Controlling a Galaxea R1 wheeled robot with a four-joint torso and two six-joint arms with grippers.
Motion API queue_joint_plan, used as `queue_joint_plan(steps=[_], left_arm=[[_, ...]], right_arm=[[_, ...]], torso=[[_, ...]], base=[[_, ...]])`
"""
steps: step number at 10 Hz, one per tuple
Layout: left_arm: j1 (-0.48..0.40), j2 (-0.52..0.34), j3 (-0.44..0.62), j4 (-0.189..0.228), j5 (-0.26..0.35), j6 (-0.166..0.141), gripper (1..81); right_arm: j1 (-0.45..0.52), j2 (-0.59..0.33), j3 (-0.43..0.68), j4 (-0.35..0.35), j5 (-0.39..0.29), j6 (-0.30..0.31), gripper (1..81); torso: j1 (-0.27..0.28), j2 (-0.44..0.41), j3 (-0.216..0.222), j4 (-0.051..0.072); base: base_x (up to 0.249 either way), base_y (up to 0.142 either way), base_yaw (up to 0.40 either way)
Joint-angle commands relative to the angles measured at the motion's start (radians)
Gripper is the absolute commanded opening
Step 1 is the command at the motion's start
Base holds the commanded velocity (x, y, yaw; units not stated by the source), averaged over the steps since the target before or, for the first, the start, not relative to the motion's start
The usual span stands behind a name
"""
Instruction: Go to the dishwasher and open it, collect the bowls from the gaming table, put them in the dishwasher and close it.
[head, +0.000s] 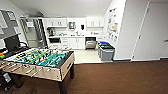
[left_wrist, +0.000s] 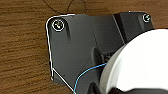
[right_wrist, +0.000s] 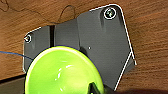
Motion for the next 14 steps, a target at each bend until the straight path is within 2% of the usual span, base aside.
queue_joint_plan(steps=[1, 10, 14], left_arm=[[-0.045, -0.008, 0.004, 0.006, 0.05, -0.002, 1.0], [-0.046, -0.011, 0.004, 0.001, 0.05, -0.002, 1.0], [-0.045, -0.013, 0.004, 0.001, 0.05, -0.003, 1.0]], right_arm=[[0.047, -0.02, -0.002, -0.003, -0.058, 0.001, 1.0], [0.052, -0.018, -0.007, -0.005, -0.06, 0.003, 1.0], [0.057, -0.018, -0.007, -0.005, -0.06, 0.003, 1.0]], torso=[[0.0, 0.0, 0.0, 0.0], [0.0, 0.0, 0.0, 0.0], [-0.001, 0.0, 0.0, 0.0]], base=[[0.191, -0.073, 0.0], [0.204, -0.069, 0.0], [0.232, 0.0, 0.0]])
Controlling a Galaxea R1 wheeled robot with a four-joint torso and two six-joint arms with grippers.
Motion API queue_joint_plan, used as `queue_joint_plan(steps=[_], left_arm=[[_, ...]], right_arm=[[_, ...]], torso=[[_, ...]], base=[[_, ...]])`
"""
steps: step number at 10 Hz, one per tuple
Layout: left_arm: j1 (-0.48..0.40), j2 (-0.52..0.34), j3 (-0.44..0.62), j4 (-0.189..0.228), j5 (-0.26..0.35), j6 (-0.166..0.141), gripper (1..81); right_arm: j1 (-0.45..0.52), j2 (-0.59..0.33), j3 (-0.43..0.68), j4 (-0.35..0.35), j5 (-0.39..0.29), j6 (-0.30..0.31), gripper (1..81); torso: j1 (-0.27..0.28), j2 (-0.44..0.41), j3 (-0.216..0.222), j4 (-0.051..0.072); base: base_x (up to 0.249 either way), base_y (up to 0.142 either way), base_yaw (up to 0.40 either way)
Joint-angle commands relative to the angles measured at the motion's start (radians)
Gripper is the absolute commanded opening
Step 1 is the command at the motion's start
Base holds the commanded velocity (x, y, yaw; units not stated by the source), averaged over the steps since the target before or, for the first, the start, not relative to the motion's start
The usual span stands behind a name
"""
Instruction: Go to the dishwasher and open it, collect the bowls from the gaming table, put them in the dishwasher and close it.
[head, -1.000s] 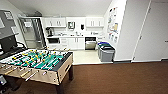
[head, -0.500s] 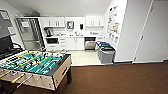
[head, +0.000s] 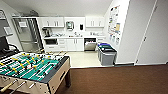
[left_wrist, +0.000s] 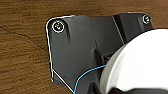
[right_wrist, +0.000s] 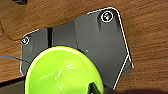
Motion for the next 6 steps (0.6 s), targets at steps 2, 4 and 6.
queue_joint_plan(steps=[2, 4, 6], left_arm=[[-0.043, -0.008, 0.005, 0.0, 0.049, -0.002, 1.0], [-0.045, -0.007, 0.005, 0.001, 0.051, -0.002, 1.0], [-0.043, -0.008, 0.005, 0.001, 0.051, -0.002, 1.0]], right_arm=[[0.045, -0.016, 0.005, -0.006, -0.059, 0.002, 1.0], [0.045, -0.018, 0.005, -0.006, -0.059, 0.002, 1.0], [0.045, -0.016, 0.005, -0.006, -0.059, 0.002, 1.0]], torso=[[0.0, 0.0, 0.0, 0.0], [0.001, 0.0, 0.0, 0.0], [0.001, 0.0, 0.0, 0.0]], base=[[0.238, 0.0, 0.0], [0.241, 0.0, 0.0], [0.244, 0.0, 0.0]])
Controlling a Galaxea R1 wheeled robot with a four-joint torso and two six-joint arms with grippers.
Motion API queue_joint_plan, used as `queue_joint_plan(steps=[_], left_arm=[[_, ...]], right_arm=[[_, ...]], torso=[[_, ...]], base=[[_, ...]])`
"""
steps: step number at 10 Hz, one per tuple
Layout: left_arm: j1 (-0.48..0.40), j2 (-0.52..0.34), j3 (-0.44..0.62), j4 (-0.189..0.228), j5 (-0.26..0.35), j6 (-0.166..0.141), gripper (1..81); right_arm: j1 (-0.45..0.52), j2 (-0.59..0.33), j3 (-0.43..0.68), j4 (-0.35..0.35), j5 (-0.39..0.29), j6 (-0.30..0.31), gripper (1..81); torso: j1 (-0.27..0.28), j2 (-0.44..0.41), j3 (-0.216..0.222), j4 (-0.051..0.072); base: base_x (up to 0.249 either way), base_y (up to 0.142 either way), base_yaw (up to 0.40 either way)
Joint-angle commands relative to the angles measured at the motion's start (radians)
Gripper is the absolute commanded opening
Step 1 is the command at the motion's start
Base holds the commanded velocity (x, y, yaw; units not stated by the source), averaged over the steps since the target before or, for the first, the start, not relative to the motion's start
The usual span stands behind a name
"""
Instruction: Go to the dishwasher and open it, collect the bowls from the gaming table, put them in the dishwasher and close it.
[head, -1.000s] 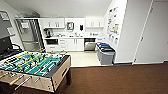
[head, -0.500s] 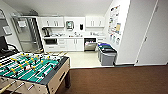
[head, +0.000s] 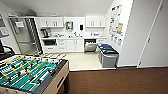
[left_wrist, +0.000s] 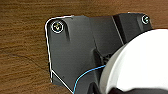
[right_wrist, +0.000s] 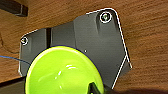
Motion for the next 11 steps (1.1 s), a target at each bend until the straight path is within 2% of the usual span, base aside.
queue_joint_plan(steps=[1, 7, 11], left_arm=[[-0.042, -0.009, 0.004, 0.001, 0.052, 0.0, 1.0], [-0.042, -0.009, 0.004, 0.006, 0.052, 0.0, 1.0], [-0.043, -0.009, 0.004, 0.009, 0.052, -0.002, 1.0]], right_arm=[[0.047, -0.014, 0.005, -0.006, -0.059, 0.002, 1.0], [0.047, -0.014, 0.005, -0.008, -0.059, 0.002, 1.0], [0.047, -0.017, 0.005, -0.006, -0.059, 0.002, 1.0]], torso=[[0.0, 0.0, 0.0, 0.0], [0.0, 0.0, 0.0, 0.0], [0.0, 0.0, 0.0, 0.0]], base=[[0.247, 0.0, 0.0], [0.248, 0.0, 0.0], [0.249, -0.073, 0.0]])
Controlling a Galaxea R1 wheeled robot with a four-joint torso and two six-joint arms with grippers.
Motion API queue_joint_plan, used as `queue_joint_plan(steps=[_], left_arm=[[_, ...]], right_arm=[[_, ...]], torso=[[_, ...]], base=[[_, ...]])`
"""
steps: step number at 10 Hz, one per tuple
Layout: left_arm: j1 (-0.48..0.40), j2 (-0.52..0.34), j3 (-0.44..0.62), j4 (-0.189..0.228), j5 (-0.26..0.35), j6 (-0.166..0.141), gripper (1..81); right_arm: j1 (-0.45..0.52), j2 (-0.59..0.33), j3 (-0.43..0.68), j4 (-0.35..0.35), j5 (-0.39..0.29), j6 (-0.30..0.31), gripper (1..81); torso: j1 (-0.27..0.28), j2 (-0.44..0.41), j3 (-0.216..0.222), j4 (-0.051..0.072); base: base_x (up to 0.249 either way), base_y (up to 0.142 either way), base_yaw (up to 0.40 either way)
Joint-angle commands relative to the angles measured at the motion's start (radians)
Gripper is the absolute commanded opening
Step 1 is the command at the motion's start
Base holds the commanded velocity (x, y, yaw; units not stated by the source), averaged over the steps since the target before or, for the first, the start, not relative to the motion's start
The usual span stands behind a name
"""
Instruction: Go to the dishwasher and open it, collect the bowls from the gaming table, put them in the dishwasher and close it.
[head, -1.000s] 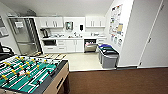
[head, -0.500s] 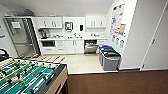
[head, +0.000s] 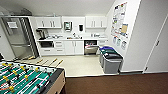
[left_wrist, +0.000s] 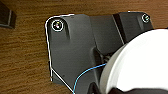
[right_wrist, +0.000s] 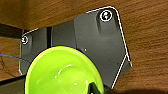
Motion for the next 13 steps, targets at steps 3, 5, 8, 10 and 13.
queue_joint_plan(steps=[3, 5, 8, 10, 13], left_arm=[[-0.044, -0.009, 0.004, 0.009, 0.052, -0.002, 1.0], [-0.046, -0.011, 0.004, 0.009, 0.052, -0.002, 1.0], [-0.044, -0.015, 0.004, 0.001, 0.052, -0.002, 1.0], [-0.046, -0.015, 0.004, -0.001, 0.051, -0.002, 1.0], [-0.046, -0.014, 0.004, -0.002, 0.051, -0.002, 1.0]], right_arm=[[0.047, -0.014, 0.004, -0.006, -0.058, 0.002, 1.0], [0.049, -0.012, 0.004, -0.006, -0.058, 0.002, 1.0], [0.05, -0.011, 0.004, -0.009, -0.058, 0.002, 1.0], [0.052, -0.012, 0.002, -0.009, -0.058, 0.002, 1.0], [0.053, -0.014, 0.002, -0.011, -0.058, 0.0, 1.0]], torso=[[0.0, 0.0, 0.0, 0.0], [0.0, 0.0, 0.0, 0.0], [0.0, 0.0, 0.0, 0.0], [0.0, 0.0, 0.0, 0.0], [0.0, 0.0, 0.0, 0.0]], base=[[0.249, -0.089, 0.0], [0.249, -0.088, 0.0], [0.249, -0.083, 0.0], [0.249, -0.072, 0.0], [0.249, -0.021, 0.0]])
